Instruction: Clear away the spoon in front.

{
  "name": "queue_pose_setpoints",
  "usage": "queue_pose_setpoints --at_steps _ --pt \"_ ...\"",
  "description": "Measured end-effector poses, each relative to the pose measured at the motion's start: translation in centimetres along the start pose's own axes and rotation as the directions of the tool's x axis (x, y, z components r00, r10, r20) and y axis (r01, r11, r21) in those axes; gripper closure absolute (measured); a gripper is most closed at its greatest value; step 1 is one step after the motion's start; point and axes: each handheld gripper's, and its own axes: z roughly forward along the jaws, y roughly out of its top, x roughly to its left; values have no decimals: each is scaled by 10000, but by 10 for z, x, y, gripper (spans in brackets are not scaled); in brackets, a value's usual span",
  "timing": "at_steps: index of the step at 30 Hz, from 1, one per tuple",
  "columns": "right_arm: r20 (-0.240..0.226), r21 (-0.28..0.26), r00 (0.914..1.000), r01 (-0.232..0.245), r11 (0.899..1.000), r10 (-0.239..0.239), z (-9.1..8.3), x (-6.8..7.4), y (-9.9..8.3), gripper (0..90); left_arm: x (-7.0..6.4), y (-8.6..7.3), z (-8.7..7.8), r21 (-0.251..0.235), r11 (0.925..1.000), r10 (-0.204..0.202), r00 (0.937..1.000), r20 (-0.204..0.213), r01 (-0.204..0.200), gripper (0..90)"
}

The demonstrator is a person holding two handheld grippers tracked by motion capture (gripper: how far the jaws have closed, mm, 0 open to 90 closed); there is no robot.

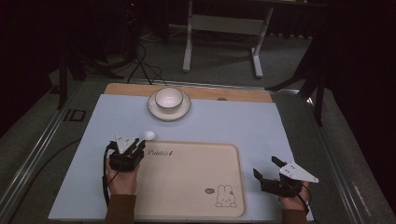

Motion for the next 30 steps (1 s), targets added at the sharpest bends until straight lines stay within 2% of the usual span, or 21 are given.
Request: queue_pose_setpoints --at_steps 12,22,30 --pt "-25 21 10000 50 10000 -50 1 1 0 137 -7 -14 -17 -247 9996 150 9996 -258 -157 744" --pt "-52 21 10000 67 10000 -67 2 1 1 137 -10 -26 -15 -39 10000 -20 9991 -416 19 743" --pt "-50 10 10000 71 10000 -71 2 1 1 137 -10 -34 -14 70 9998 -173 9994 -311 175 742"
